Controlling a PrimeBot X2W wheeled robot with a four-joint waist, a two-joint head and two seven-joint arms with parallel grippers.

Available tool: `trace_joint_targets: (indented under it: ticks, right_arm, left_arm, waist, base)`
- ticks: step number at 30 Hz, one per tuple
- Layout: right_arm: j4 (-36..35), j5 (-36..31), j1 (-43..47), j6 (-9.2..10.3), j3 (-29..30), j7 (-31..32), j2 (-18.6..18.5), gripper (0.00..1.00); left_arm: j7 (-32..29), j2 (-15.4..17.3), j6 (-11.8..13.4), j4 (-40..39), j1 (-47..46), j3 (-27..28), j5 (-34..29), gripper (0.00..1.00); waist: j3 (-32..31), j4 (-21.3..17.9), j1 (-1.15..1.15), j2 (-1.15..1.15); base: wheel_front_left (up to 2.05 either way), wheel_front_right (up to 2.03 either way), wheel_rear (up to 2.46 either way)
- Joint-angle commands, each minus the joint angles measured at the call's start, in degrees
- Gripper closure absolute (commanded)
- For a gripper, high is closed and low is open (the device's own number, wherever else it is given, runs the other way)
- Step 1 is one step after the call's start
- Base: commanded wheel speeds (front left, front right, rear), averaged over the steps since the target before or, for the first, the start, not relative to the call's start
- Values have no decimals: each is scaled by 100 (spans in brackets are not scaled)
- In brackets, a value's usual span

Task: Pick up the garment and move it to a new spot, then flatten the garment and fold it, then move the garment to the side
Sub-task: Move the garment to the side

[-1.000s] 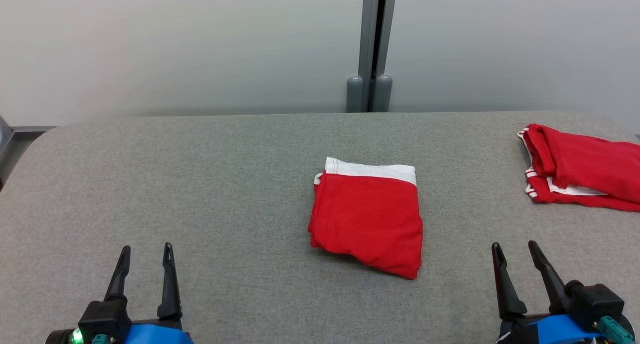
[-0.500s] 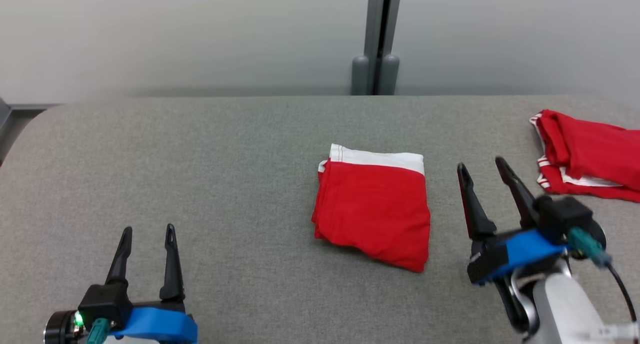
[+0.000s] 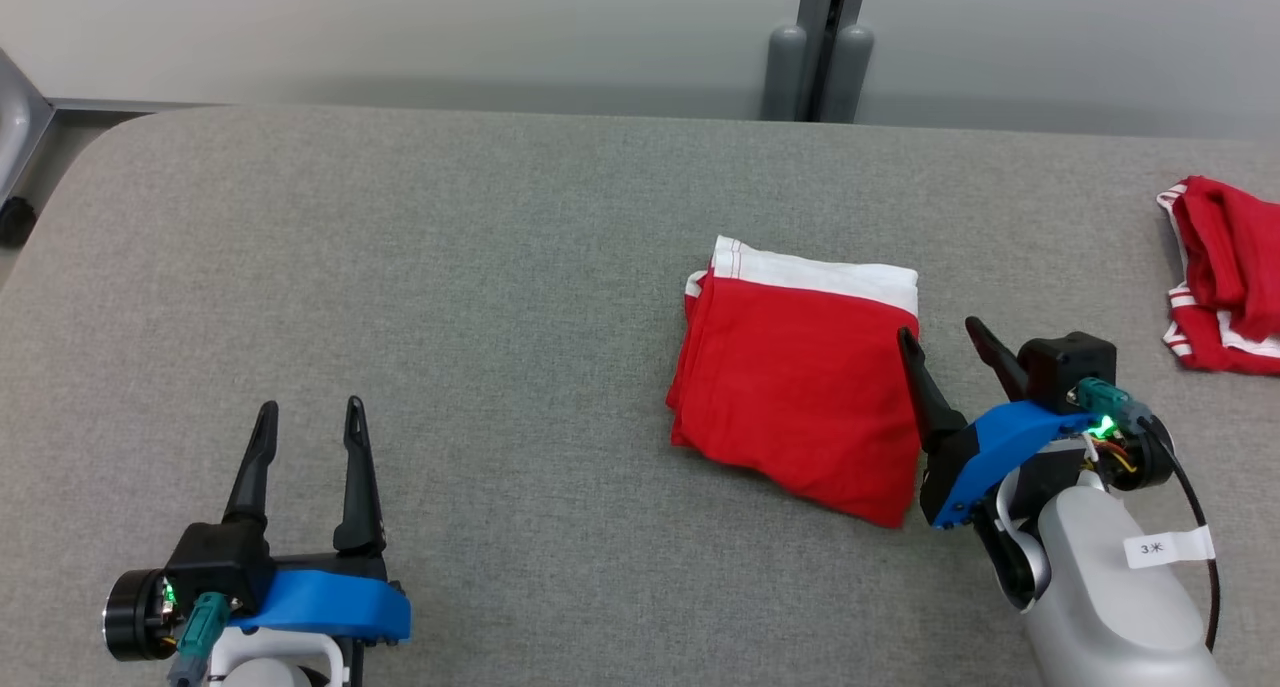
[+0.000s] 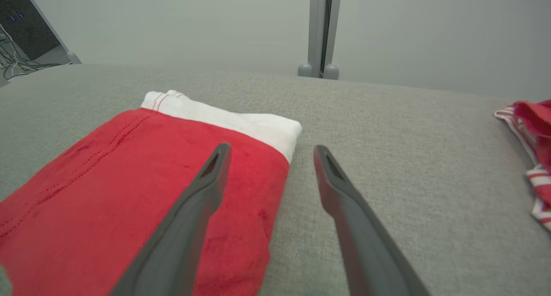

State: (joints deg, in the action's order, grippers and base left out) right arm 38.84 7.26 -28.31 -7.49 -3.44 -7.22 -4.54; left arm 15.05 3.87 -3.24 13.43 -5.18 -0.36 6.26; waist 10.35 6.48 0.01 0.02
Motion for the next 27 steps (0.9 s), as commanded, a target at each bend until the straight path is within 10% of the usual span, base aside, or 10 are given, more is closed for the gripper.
trace_joint_targets:
  ticks: [1, 22, 24, 25, 27]
  right_arm:
    - [133, 34, -117, -1, 1, -38, -3, 0]
    - [1929, 1056, -652, -2, -937, -482, 180, 0]
    - [1986, 1249, -693, -2, -1070, -495, 179, 29]
    - [2018, 1311, -720, -2, -1123, -516, 182, 87]
    - [2105, 1304, -741, -2, -1197, -577, 177, 100]
  left_arm:
    - [15, 3, 16, -1, -106, 5, 22, 0]
    - [15, -57, -30, 39, -358, -66, 28, 0]
    - [15, -62, -27, 43, -357, -61, 41, 0]
    - [15, -65, -23, 40, -357, -56, 45, 0]
    - [15, -69, -10, 31, -356, -51, 52, 0]
  waist:
    - [77, 59, -1, -2]
    - [383, 126, -1, -2]
    - [403, 118, -1, -2]
    - [413, 112, -1, -2]
    - [430, 96, -1, -2]
  base:
    - [0, 0, 0]
    - [0, 0, 0]
    - [0, 0, 0]
    - [0, 0, 0]
    - [0, 0, 0]
